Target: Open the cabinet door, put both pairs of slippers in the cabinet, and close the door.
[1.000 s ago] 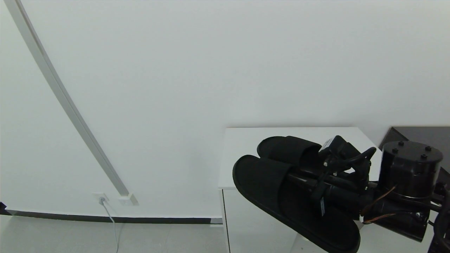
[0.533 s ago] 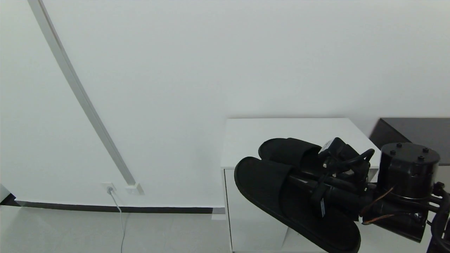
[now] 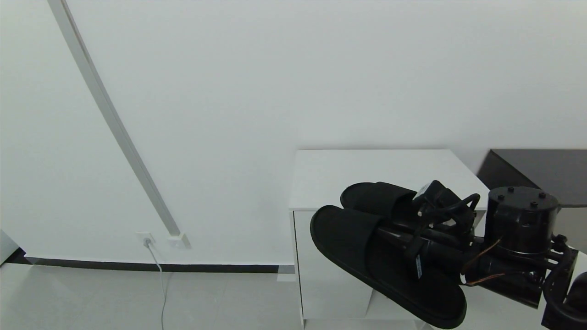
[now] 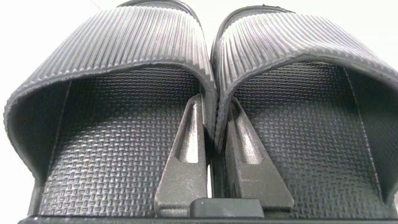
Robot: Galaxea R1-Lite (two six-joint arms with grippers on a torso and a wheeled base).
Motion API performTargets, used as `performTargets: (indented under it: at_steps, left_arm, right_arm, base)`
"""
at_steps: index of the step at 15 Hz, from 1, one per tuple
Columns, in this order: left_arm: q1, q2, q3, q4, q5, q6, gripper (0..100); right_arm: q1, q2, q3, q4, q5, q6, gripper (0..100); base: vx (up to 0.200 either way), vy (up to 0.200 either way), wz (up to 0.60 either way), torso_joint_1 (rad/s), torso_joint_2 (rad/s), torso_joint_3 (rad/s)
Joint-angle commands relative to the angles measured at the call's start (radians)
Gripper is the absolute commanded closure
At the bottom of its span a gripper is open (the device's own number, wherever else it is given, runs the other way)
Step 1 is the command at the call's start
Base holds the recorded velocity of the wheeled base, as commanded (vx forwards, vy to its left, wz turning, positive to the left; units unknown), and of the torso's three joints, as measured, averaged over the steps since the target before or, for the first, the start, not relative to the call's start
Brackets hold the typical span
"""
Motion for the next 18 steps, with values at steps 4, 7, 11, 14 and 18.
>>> performTargets:
  at_steps: [4, 7, 11, 14, 18]
  left_arm:
    - [0.000, 0.001, 0.000, 0.000, 0.000, 0.000, 100]
    - [0.000, 0.001, 0.000, 0.000, 0.000, 0.000, 100]
    - [0.000, 0.001, 0.000, 0.000, 0.000, -0.003, 100]
    - [0.000, 0.001, 0.000, 0.000, 0.000, -0.003, 100]
    - [0.000, 0.001, 0.000, 0.000, 0.000, -0.003, 100]
  right_arm:
    - [0.001, 0.023, 0.002, 0.000, 0.000, -0.002, 100]
    - [0.001, 0.028, 0.002, 0.000, -0.002, -0.002, 100]
    - [0.001, 0.028, 0.004, 0.000, -0.005, -0.003, 100]
    - [0.001, 0.029, 0.004, 0.000, -0.005, -0.003, 100]
    - [0.001, 0.029, 0.004, 0.000, -0.005, -0.003, 100]
  base:
    - [0.000, 0.000, 0.00, 0.000, 0.00, 0.000]
    - [0.000, 0.000, 0.00, 0.000, 0.00, 0.000]
    - [0.000, -0.200, 0.00, 0.001, 0.00, 0.002]
    - [0.000, -0.200, 0.00, 0.002, 0.00, 0.002]
    - [0.000, -0.200, 0.00, 0.004, 0.00, 0.004]
